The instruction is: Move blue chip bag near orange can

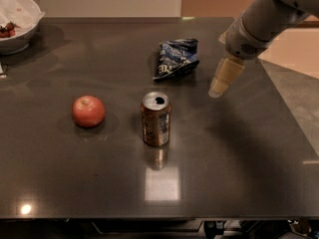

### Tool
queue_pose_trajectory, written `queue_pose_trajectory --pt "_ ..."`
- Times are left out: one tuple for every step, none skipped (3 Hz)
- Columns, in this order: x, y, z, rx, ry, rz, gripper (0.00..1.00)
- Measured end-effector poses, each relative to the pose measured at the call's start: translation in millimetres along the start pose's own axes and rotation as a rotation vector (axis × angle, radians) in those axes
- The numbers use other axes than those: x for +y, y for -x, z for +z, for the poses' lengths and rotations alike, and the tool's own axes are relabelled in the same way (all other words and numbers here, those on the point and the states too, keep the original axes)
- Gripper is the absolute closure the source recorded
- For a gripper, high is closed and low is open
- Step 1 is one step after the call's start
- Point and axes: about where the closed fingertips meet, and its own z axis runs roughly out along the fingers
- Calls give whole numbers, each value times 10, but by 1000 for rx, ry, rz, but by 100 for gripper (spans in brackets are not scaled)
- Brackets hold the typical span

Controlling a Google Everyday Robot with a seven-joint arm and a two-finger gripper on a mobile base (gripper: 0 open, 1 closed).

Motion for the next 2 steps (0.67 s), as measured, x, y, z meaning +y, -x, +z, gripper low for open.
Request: queue_pose_trajectory --pt "-304 231 367 -39 0 -20 0" --pt "-496 378 603 -61 1 -33 0"
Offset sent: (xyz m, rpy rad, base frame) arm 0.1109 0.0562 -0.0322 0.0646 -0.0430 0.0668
